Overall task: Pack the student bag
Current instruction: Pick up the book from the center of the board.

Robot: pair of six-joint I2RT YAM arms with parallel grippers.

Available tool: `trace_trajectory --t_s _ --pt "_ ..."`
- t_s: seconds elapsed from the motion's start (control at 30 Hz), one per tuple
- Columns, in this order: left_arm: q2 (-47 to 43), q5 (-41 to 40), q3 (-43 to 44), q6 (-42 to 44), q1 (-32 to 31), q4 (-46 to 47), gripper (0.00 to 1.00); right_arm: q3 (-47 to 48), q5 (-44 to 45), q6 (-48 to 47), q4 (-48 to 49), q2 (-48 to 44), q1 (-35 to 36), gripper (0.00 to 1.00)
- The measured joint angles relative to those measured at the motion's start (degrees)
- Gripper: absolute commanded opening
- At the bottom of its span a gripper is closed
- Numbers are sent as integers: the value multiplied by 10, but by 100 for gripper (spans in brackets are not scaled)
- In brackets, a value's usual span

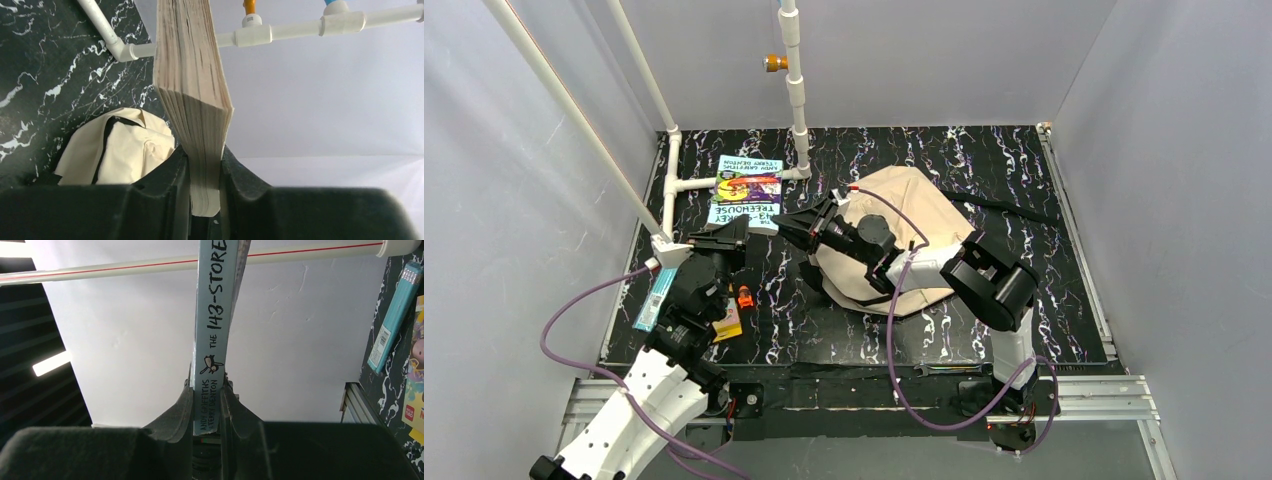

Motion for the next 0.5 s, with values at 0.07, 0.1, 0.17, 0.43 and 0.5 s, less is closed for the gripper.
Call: trace_trajectory --t_s 0.07,0.1,0.17,0.43,0.5 --pt "-2 3 0 18 0 1 0 -7 1 -1 1 -3 1 25" --pt "-6 7 0 26 0 -1 0 -16 0 -3 1 -9 1 34" --pt "-18 23 0 44 -2 -10 0 -34 -4 -17 -3 -24 1 45" --pt "-115 -3 9 141 1 -127 0 -108 -74 -340 -280 -209 -24 83" --pt "-115 -9 36 161 1 -183 0 -83 -49 -468 -419 -253 -26 87"
